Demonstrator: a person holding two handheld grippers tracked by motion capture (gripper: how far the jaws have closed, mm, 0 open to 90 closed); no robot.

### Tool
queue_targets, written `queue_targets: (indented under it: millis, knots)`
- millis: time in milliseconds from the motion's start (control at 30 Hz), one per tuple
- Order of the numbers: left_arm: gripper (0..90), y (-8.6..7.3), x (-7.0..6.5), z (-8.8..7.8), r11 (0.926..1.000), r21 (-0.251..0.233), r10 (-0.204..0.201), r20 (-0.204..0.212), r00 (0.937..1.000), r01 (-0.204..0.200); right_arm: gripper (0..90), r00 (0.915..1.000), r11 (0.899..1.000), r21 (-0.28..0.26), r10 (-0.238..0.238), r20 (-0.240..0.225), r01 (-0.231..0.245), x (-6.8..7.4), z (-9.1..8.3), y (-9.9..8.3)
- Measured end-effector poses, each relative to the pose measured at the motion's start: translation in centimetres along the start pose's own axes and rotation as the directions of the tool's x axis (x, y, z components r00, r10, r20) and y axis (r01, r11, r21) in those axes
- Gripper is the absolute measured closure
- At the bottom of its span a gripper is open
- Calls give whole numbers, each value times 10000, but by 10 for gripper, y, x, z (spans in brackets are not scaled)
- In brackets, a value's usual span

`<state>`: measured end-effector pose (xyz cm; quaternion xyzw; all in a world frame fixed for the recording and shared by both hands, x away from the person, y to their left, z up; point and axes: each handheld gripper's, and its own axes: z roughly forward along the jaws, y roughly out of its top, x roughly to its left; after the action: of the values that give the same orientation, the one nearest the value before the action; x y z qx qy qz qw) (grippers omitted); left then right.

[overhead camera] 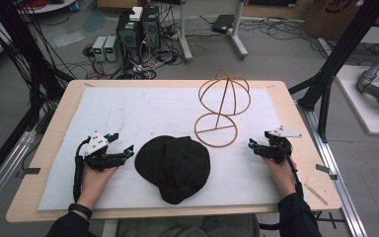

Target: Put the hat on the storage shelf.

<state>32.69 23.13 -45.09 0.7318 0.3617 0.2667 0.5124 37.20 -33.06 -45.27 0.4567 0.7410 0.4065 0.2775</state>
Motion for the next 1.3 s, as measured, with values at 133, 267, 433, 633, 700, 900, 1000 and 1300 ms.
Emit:
queue_targets:
  millis: [133,267,433,633,700,900,1000,1300]
  knots:
    - [188,0,-1,0,9999,-23,125,-83,9999,-125,275,10000,9999,89,-85,-6,85,0,1,0]
    - [181,0,-3,0,9995,39,319,-34,9995,-319,275,10000,9999,97,38,-54,-37,0,1,0]
    - [208,1,-8,3,9975,288,651,-219,9976,-644,274,10000,10000,81,-13,-65,13,0,1,0]
    - [210,1,-7,2,9981,226,575,-220,9981,-570,274,10000,9999,98,-45,-59,46,0,1,0]
    - [210,1,-7,2,9979,232,609,-216,9979,-603,275,10000,9999,95,-42,-57,42,0,1,0]
    - [210,1,-6,1,9987,133,502,-167,9986,-500,275,10000,9999,116,-79,-56,79,0,1,0]
    - [213,1,-5,0,9994,82,350,-188,9992,-348,275,9999,9999,108,-92,-53,93,0,1,0]
    - [216,22,-14,-26,9992,-343,-185,76,9998,188,275,9999,9998,165,-139,-56,140,1,2,1]
